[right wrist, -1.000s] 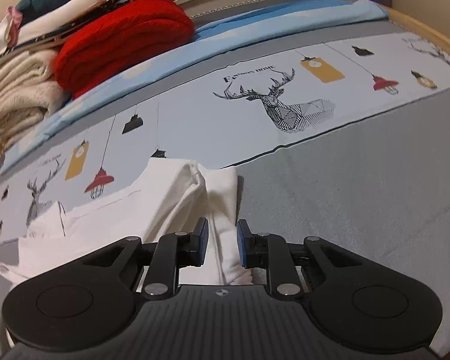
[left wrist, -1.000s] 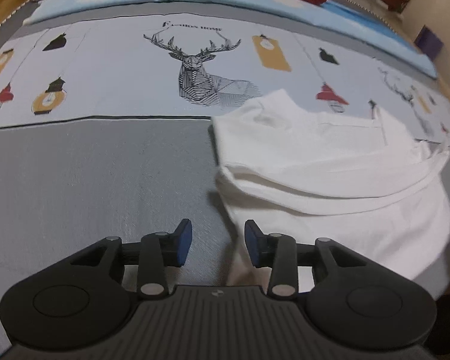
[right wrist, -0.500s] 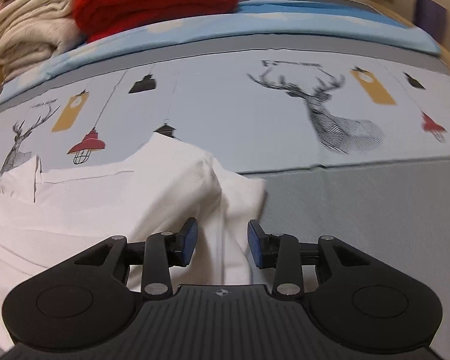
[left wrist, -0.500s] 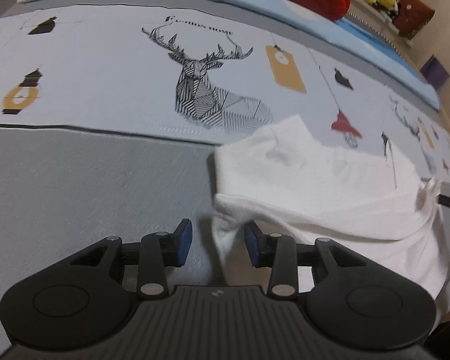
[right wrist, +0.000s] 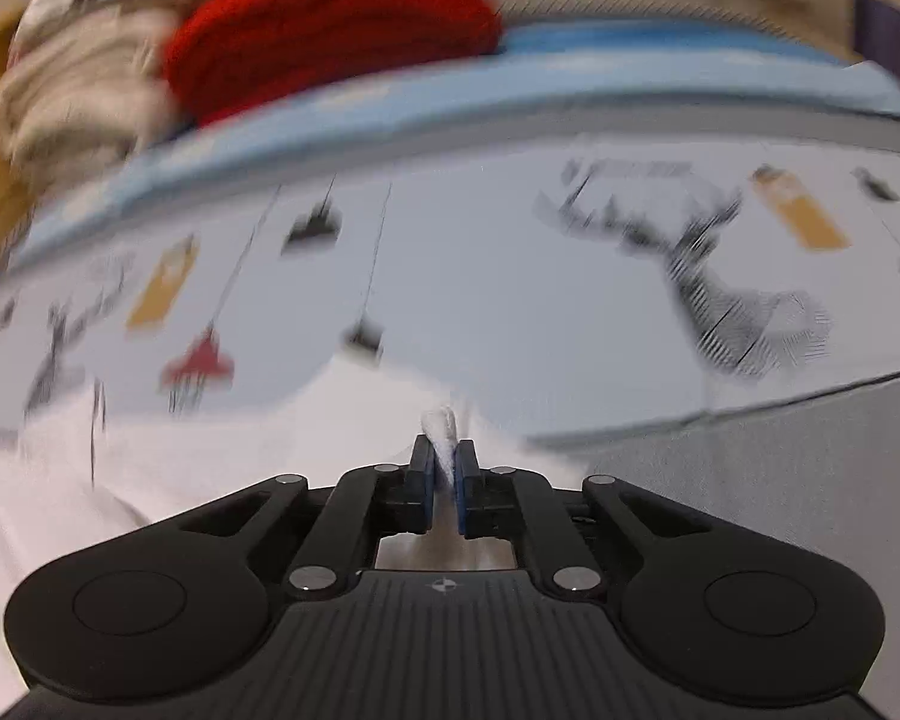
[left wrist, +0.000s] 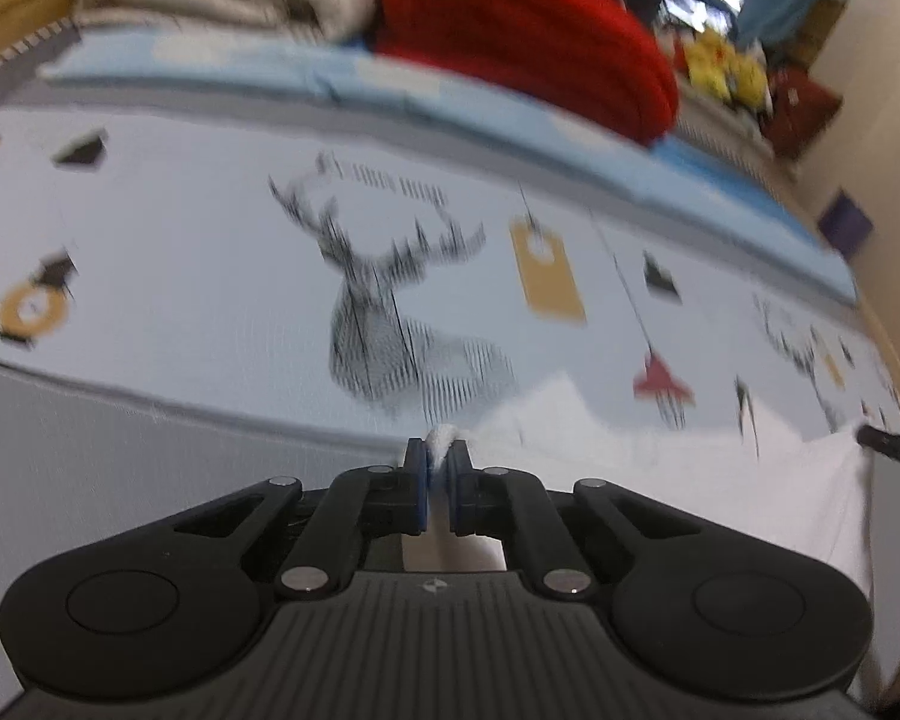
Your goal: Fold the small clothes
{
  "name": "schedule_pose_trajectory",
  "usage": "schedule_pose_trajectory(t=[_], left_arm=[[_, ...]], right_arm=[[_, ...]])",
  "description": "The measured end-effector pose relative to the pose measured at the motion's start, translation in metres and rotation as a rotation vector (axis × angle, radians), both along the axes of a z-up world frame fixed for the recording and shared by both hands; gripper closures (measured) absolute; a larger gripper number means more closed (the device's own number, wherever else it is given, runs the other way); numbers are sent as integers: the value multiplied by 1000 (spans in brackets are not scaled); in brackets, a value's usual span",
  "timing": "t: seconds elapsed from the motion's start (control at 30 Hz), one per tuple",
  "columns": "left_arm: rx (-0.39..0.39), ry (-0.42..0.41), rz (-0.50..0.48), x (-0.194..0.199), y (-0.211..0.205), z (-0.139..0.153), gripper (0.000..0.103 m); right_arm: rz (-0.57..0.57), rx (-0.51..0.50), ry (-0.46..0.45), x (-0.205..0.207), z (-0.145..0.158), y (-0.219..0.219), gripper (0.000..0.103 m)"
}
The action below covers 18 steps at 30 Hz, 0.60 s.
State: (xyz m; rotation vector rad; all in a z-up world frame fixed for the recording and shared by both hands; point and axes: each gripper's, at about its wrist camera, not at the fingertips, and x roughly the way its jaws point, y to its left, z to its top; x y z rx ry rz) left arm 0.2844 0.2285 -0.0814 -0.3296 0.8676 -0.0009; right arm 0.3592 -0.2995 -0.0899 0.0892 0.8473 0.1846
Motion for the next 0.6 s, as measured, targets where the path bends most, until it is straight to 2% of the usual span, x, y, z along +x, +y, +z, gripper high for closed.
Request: schedule_pose_trajectory(t=[0.07, 0.17, 0.27, 0.37, 0.43, 0.47, 0.5, 0.57, 0.6], left_arm=[[34, -39, 37, 3, -1, 5, 97], [50, -65, 61, 10, -5, 7, 97], [93, -78, 66, 17, -13, 6, 97], [103, -81, 80, 25, -14, 0, 96], [100, -46, 91, 29, -11, -7, 90], [80, -13, 80, 31, -10, -11, 87], [46, 22, 56, 31, -8, -16, 76], [35, 65, 30, 30, -10, -20, 74], [56, 69, 24, 28, -11, -20, 74]], right_arm=[[-73, 48, -76, -1, 12, -9, 98], [-148, 51, -136, -1, 19, -14, 98], [-170, 27, -156, 1, 18, -8, 98], [-189, 5, -165, 6, 16, -2, 98], [-208, -3, -161, 9, 14, 0, 96], [-220, -16, -149, 12, 12, 2, 91], [-235, -33, -128, 14, 9, 3, 74], [-244, -68, -60, 17, 0, 6, 53], [-233, -77, -44, 16, -3, 8, 55]])
